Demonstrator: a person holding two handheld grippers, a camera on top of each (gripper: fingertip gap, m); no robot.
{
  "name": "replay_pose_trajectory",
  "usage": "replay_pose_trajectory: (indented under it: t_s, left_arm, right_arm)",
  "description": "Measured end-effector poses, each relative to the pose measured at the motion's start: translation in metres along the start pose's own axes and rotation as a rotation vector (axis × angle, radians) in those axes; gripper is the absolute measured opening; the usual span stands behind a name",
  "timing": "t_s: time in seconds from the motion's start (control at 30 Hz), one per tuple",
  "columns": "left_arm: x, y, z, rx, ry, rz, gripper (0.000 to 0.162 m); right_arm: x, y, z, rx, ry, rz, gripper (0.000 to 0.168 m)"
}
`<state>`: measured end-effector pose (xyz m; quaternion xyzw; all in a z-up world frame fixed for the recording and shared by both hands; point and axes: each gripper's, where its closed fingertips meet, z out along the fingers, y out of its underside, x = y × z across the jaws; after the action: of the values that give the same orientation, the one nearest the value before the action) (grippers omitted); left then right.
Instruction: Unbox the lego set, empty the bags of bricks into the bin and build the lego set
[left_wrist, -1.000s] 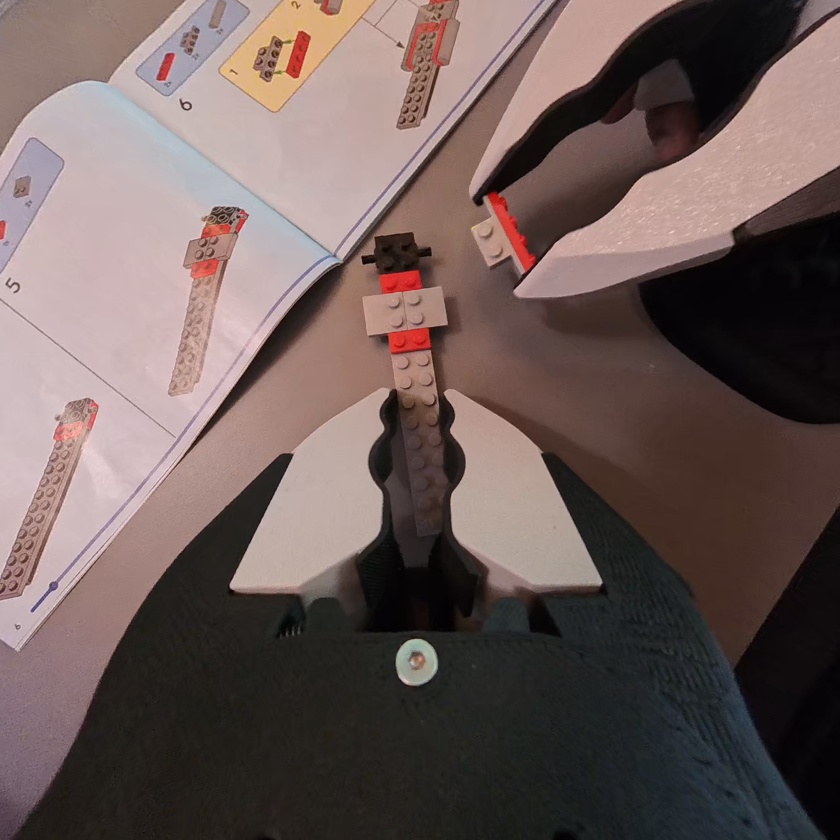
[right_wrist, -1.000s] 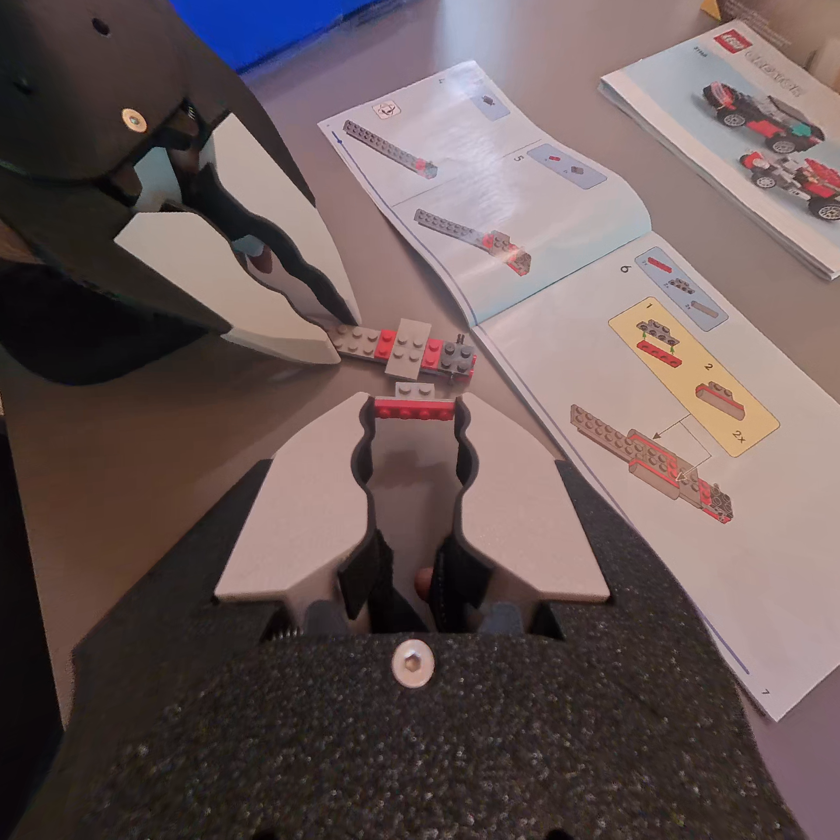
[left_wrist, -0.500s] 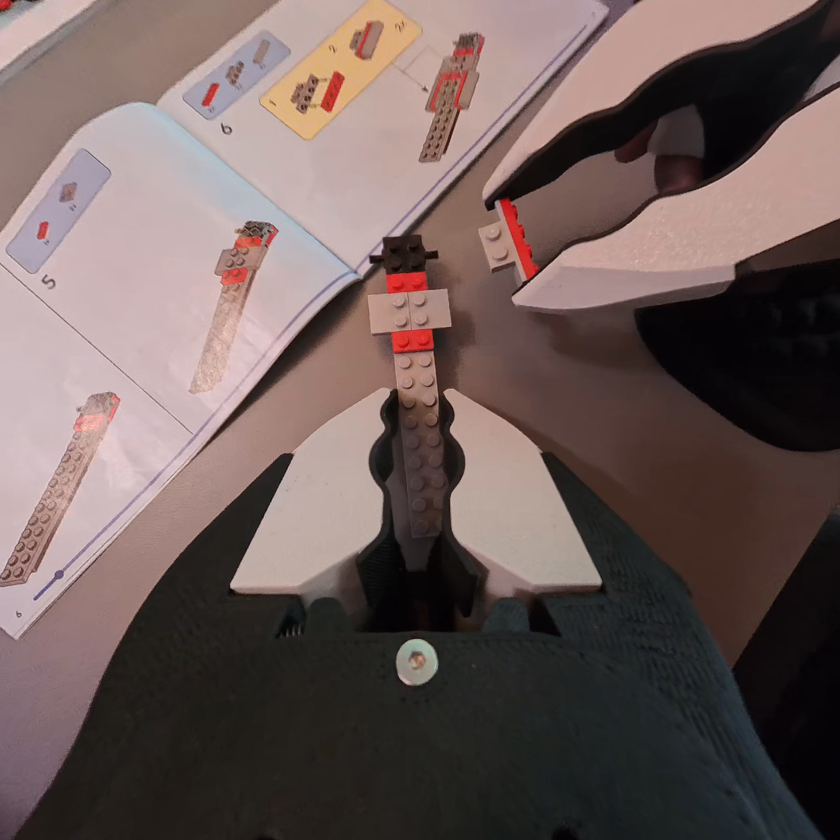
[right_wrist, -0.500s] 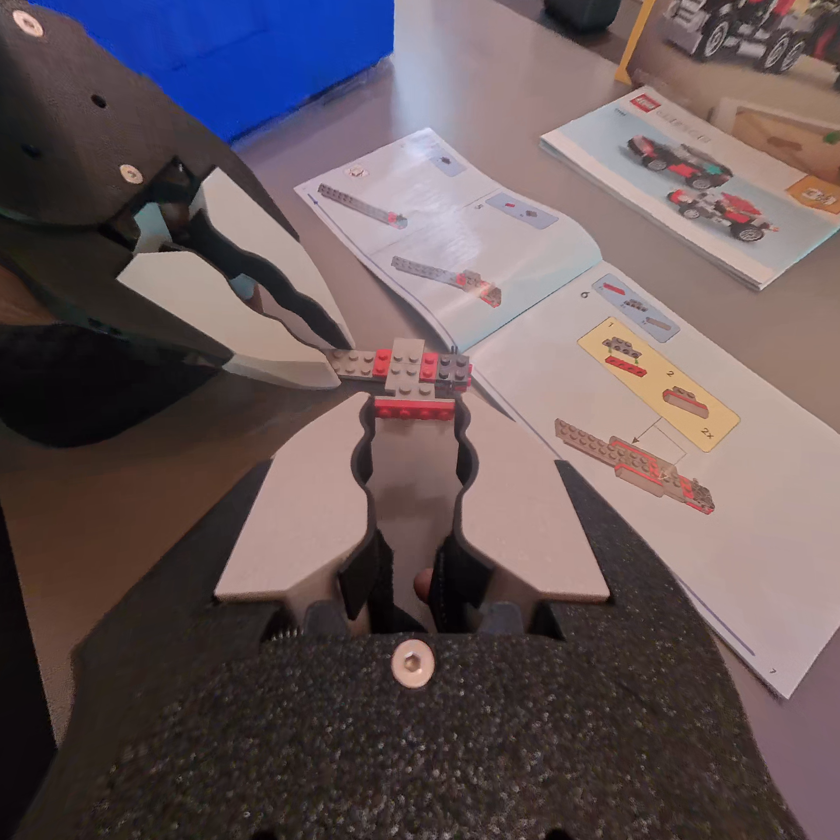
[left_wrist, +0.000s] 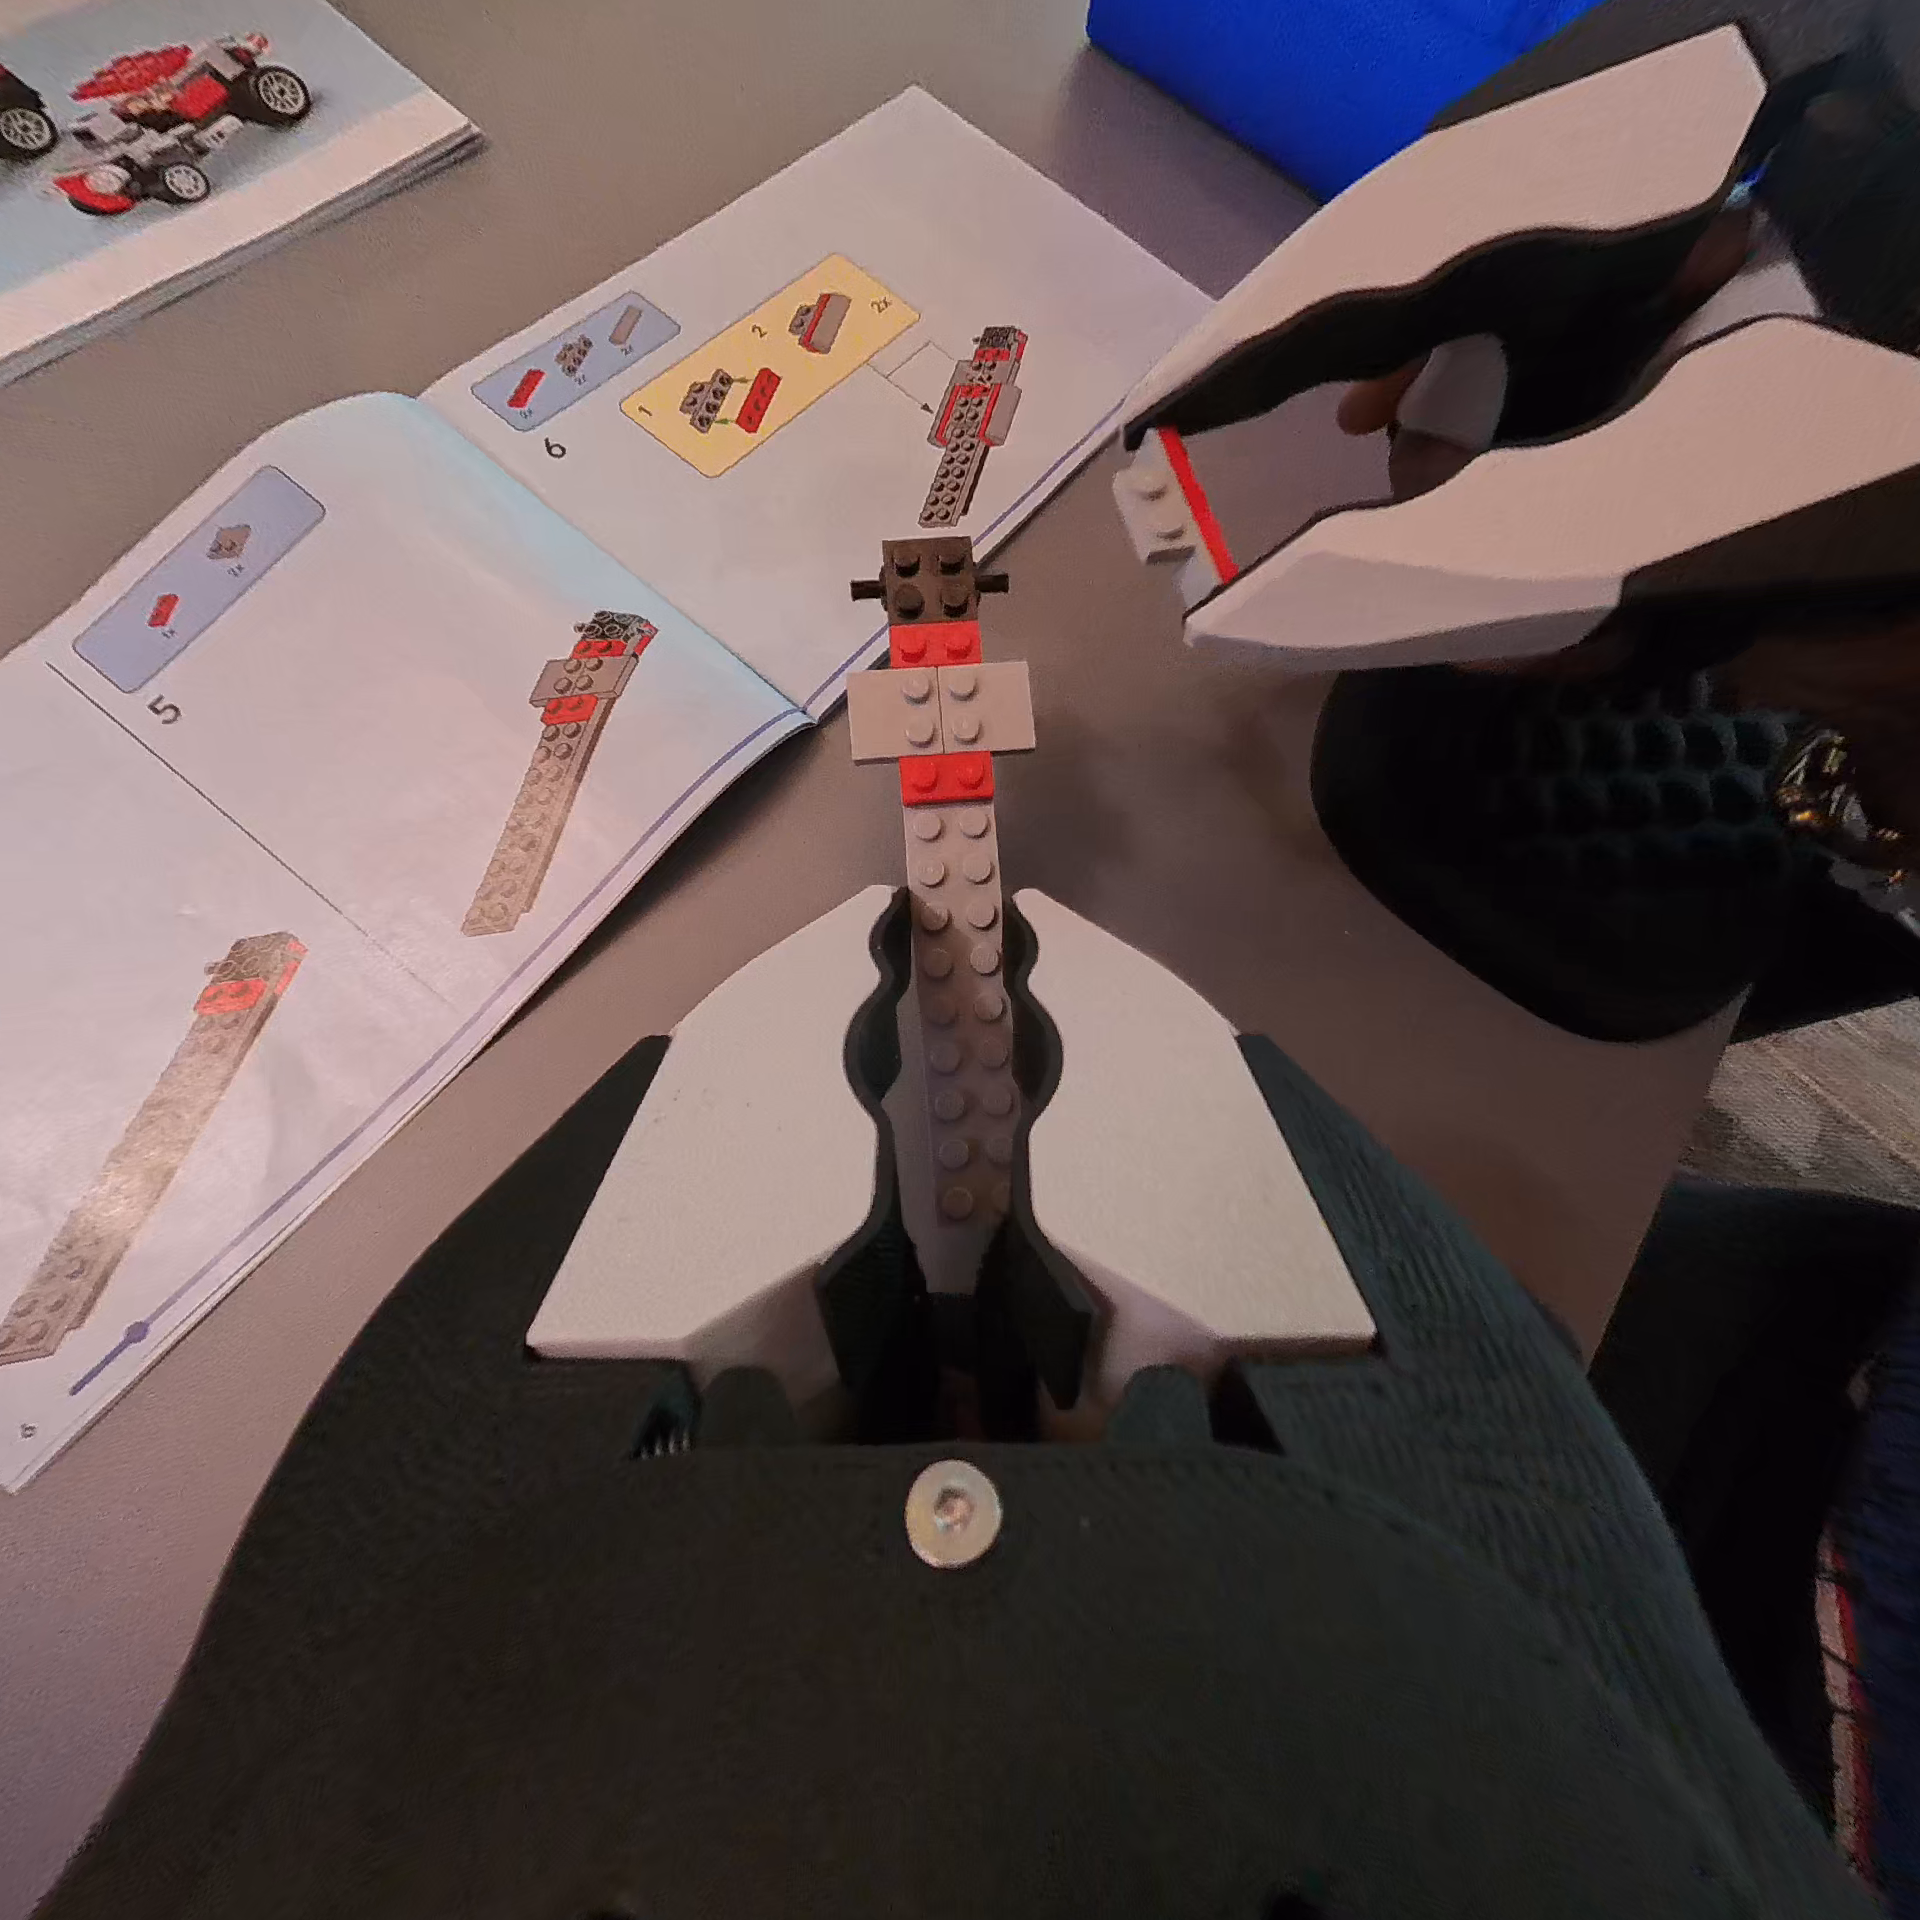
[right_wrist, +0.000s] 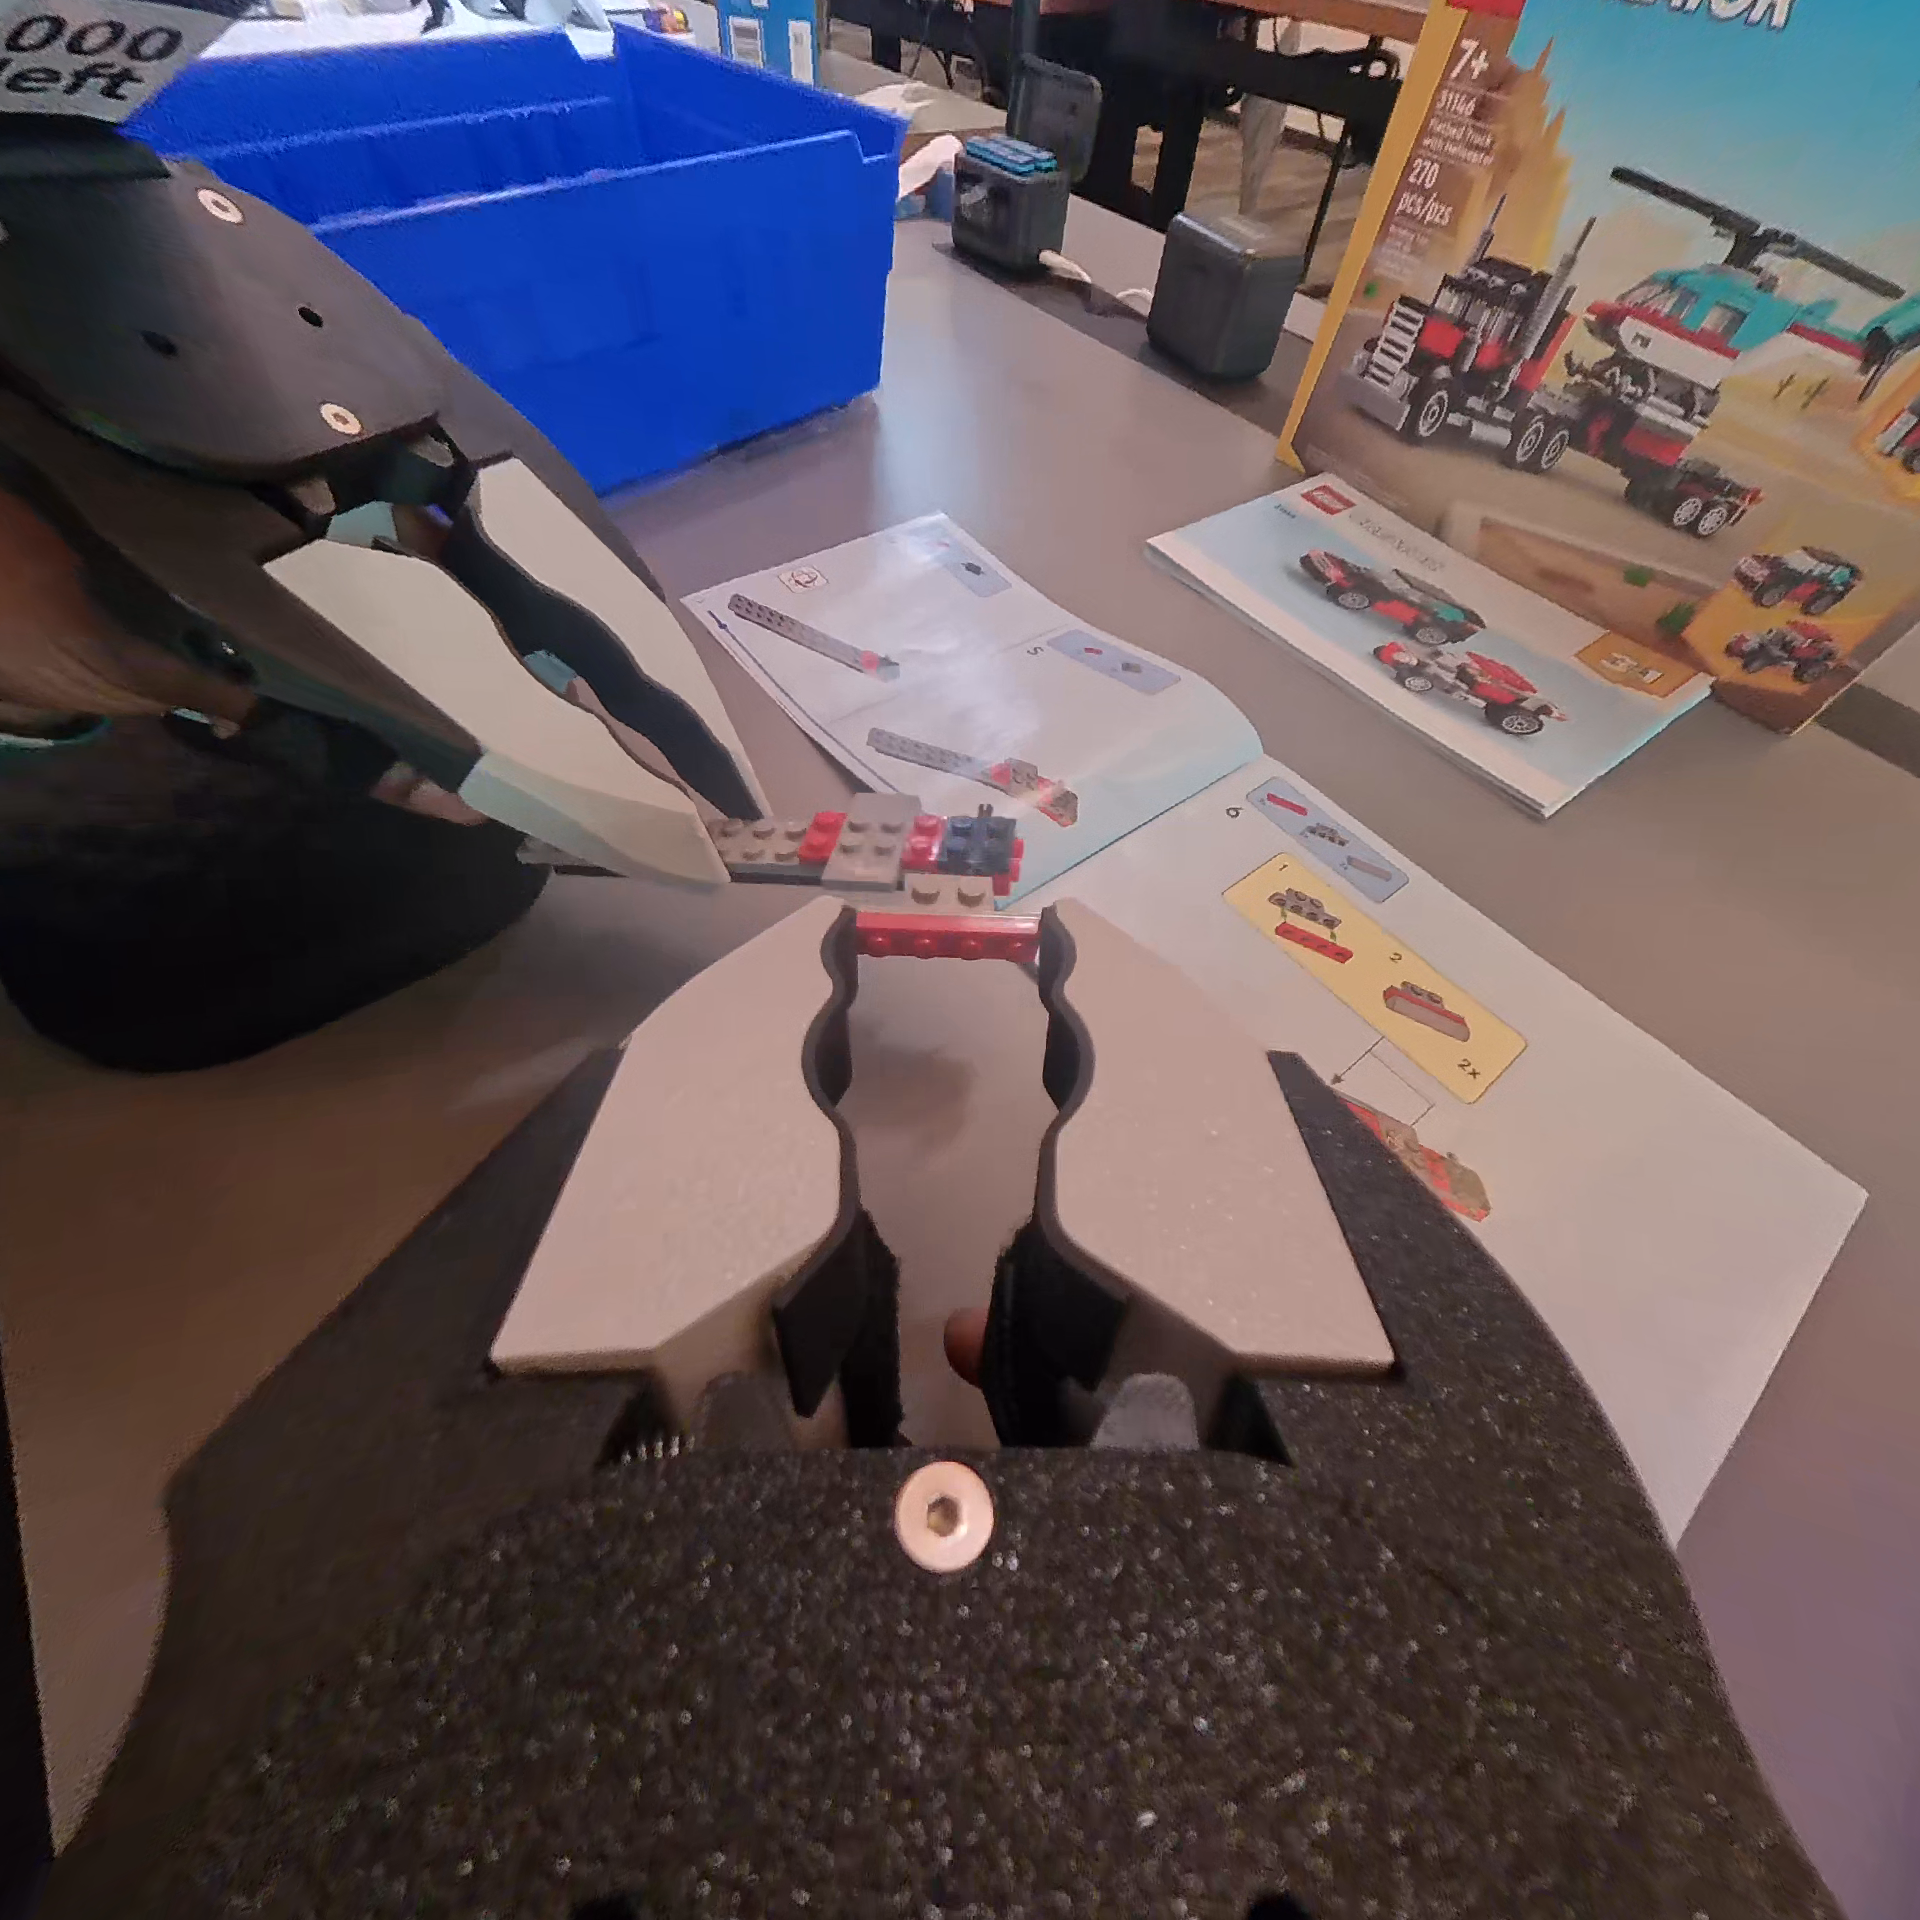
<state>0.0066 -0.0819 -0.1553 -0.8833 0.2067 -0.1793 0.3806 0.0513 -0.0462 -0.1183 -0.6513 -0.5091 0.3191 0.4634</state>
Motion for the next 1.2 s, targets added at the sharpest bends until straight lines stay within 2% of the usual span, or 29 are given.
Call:
replay_pose_trajectory:
  t_s: [0.2,0.4,0.6,0.9,1.2]
  left_arm:
    - [-0.002,0.007,-0.002,-0.062,-0.022,0.125,0.017]
    - [0.0,0.009,0.006,-0.099,-0.019,0.154,0.017]
    - [0.003,0.005,0.012,-0.081,0.013,0.101,0.017]
    - [0.018,-0.01,0.015,0.047,0.146,-0.053,0.016]
    - [0.019,-0.014,0.015,0.085,0.181,-0.121,0.017]
  right_arm:
    - [0.006,0.003,-0.011,0.006,0.024,-0.039,0.033]
    - [0.006,0.01,-0.016,0.014,0.045,-0.058,0.033]
    - [0.007,0.009,-0.018,0.04,0.067,-0.071,0.033]
    - [0.006,-0.002,-0.015,0.082,0.077,-0.089,0.033]
    - [0.006,-0.002,-0.014,0.094,0.091,-0.098,0.033]
